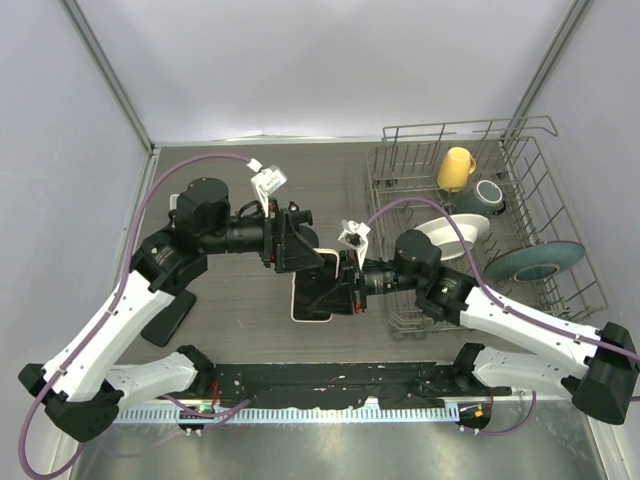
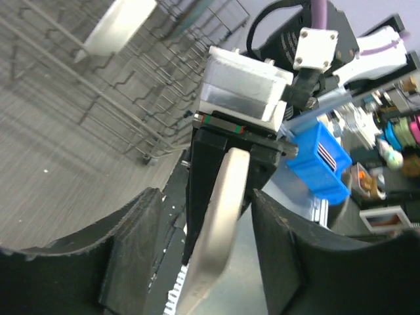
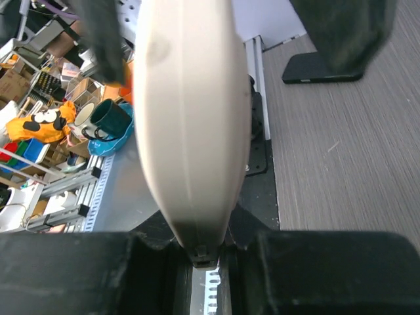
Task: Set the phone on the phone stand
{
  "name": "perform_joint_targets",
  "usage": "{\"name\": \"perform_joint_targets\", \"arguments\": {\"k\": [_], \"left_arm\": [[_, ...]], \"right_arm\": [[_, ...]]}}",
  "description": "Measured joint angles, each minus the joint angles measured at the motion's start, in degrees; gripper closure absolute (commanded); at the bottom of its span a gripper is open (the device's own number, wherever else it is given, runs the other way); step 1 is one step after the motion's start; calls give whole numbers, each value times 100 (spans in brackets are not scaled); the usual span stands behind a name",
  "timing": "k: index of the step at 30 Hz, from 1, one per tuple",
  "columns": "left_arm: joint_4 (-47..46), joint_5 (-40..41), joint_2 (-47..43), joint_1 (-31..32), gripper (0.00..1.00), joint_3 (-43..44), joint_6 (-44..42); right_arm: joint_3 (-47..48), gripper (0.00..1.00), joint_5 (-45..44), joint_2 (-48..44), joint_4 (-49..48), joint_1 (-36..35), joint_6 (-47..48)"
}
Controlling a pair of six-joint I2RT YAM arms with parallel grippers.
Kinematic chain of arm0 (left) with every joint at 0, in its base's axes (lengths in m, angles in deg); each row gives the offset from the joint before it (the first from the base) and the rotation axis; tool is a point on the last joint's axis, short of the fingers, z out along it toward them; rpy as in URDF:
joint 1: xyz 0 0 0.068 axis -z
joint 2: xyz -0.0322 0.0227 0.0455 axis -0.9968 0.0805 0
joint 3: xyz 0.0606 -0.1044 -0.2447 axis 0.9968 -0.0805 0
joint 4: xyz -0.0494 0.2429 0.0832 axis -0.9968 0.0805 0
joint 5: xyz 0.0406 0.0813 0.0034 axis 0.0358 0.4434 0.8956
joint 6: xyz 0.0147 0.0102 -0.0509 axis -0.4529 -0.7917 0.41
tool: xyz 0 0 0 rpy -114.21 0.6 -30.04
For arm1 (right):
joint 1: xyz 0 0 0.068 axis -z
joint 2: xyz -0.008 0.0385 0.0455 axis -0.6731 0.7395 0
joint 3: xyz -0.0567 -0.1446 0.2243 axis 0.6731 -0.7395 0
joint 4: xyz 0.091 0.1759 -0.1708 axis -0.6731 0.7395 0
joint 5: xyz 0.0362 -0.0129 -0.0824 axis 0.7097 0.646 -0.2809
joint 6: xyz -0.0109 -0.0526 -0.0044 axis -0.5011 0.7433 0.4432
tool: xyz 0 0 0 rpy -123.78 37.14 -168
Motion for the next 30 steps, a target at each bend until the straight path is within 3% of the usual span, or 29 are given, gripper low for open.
{"name": "perform_joint_targets", "arguments": {"k": [4,7,9,12,20,21,23,24,27,30], "left_arm": [[-160,-662,151,0,62,-26,-7],[-227,-949,146,2,62,-46,-35],[-262,-1073,146,0,54,-76,-42],[-254,-1215,164,0,55,-98,-94],[-83,-1344,350,-31,100,-79,-535],[-66,-1353,352,-31,100,-57,-623],[-7,-1338,350,-31,100,-7,-693],[33,-1287,345,-28,100,24,-717],[232,-835,273,-24,100,103,-758],[656,94,111,2,100,105,-745]], "right_arm": [[-9,100,149,-201,-44,-2,42],[-9,100,197,-192,-46,-2,63],[-9,100,225,-166,-68,-2,66],[-9,100,232,-116,-76,-2,66],[44,100,396,111,-111,-2,-37],[46,99,426,131,-138,9,-90],[61,82,426,140,-186,7,-133],[83,59,400,144,-190,4,-149],[160,29,114,168,-129,0,-116],[249,22,-651,122,4,-7,-24]]}}
